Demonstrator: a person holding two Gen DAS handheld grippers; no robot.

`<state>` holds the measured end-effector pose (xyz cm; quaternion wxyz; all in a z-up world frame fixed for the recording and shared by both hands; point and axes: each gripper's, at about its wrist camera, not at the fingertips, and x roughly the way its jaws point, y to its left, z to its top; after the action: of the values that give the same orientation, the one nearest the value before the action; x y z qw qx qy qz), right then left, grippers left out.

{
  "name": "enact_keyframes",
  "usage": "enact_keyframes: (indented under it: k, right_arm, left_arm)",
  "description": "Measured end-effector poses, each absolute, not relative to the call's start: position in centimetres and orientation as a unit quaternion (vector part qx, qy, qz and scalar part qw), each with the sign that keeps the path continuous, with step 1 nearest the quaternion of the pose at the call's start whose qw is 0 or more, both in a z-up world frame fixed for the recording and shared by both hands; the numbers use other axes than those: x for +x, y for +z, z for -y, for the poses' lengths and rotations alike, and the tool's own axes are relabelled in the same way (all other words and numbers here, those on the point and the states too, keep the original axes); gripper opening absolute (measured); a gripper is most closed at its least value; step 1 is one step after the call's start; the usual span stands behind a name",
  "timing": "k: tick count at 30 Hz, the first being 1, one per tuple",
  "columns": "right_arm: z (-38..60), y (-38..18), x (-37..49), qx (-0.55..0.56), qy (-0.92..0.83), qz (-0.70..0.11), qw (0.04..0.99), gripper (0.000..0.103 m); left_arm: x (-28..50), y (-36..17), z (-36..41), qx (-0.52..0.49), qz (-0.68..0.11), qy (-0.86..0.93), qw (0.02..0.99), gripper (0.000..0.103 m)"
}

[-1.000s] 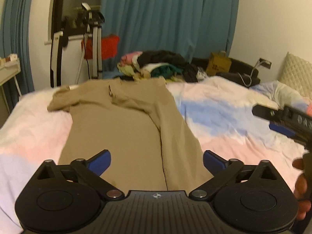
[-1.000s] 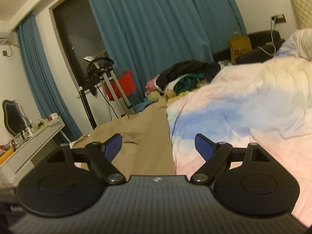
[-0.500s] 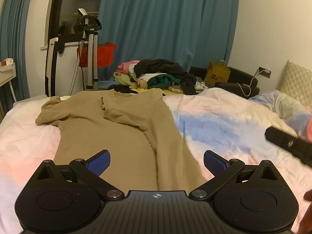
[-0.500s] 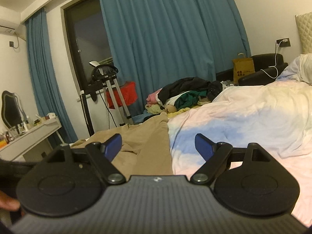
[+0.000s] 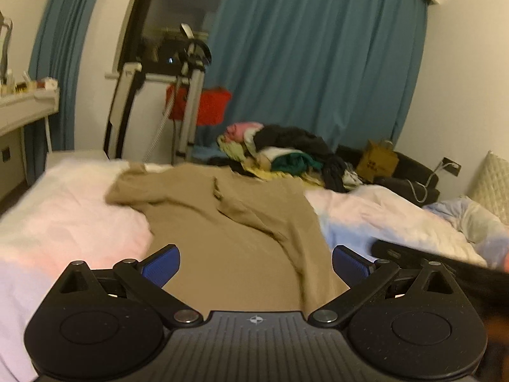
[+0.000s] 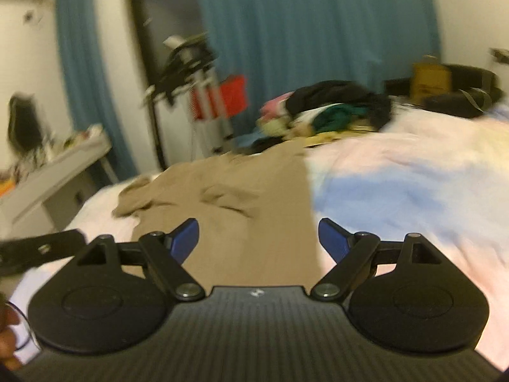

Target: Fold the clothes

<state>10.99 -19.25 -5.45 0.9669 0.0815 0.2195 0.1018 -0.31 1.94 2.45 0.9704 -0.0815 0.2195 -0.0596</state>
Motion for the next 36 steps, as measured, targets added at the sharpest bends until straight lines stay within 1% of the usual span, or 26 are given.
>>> enact_keyframes:
  k: [3, 5, 7, 10, 11, 14, 19, 20, 22, 23, 24, 26, 27, 30, 36]
  right_arm:
    - [14.0, -5.5, 16.1, 0.038, 0.139, -0.234, 0.962, 0.083]
    - [9.7, -6.2, 19.9, 0.022, 0.164, -0.250, 0.954, 0.083]
    - [5.3, -7.3, 23.4, 0.010, 0.191, -0.269, 0.944, 0.082]
    - [-1.8, -9.2, 27.9, -0.020, 0.241, -0.277, 0.930, 0.082]
    - [-3.9, -9.8, 29.2, -0.030, 0.258, -0.276, 0.925, 0.082]
    - [-9.6, -11.5, 32.8, -0.063, 0.288, -0.266, 0.918, 0.082]
    - [-15.2, -13.9, 36.7, -0.102, 0.268, -0.263, 0.921, 0.081]
    - [-15.6, -14.3, 37.1, -0.110, 0.262, -0.267, 0.921, 0.075]
    - [-15.7, -14.6, 37.8, -0.103, 0.261, -0.274, 0.920, 0.073]
    - [-15.8, -14.8, 38.2, -0.100, 0.261, -0.278, 0.919, 0.059]
    - [-15.8, -15.0, 38.5, -0.096, 0.260, -0.282, 0.918, 0.035]
    - [-15.4, -14.4, 38.7, -0.080, 0.255, -0.285, 0.920, 0.014]
    - [-14.9, -13.8, 38.7, -0.073, 0.253, -0.283, 0.922, 0.012]
    - [-12.5, -11.3, 38.4, -0.059, 0.248, -0.251, 0.934, 0.012]
    - [-2.2, -5.7, 37.5, 0.016, 0.199, -0.161, 0.967, 0.011]
  left_arm:
    - [-0.1, 2.8, -4.9, -0.079, -0.211, -0.044, 0.973, 0.103]
    - [0.5, 2.6, -7.7, -0.095, -0.201, -0.033, 0.974, 0.103]
    - [1.4, 2.1, -10.5, -0.118, -0.208, 0.000, 0.971, 0.103]
    - [2.9, 1.4, -14.6, -0.152, -0.219, 0.051, 0.962, 0.103]
    - [3.4, 1.0, -15.8, -0.177, -0.221, 0.061, 0.957, 0.103]
    - [4.9, -0.2, -17.7, -0.213, -0.233, 0.083, 0.945, 0.103]
    - [6.7, -1.7, -18.0, -0.203, -0.252, 0.097, 0.941, 0.103]
    - [6.9, -1.9, -17.8, -0.202, -0.255, 0.096, 0.941, 0.103]
    - [7.4, -2.2, -17.6, -0.204, -0.261, 0.091, 0.939, 0.103]
    - [7.4, -2.3, -17.5, -0.204, -0.259, 0.093, 0.940, 0.103]
    - [7.3, -2.3, -17.5, -0.203, -0.257, 0.095, 0.940, 0.103]
    - [7.3, -2.3, -17.4, -0.202, -0.253, 0.098, 0.941, 0.103]
    - [7.3, -2.3, -17.3, -0.201, -0.252, 0.100, 0.941, 0.103]
    - [6.8, -2.2, -17.2, -0.211, -0.239, 0.104, 0.942, 0.103]
    - [5.8, -1.4, -15.5, -0.219, -0.228, 0.061, 0.947, 0.103]
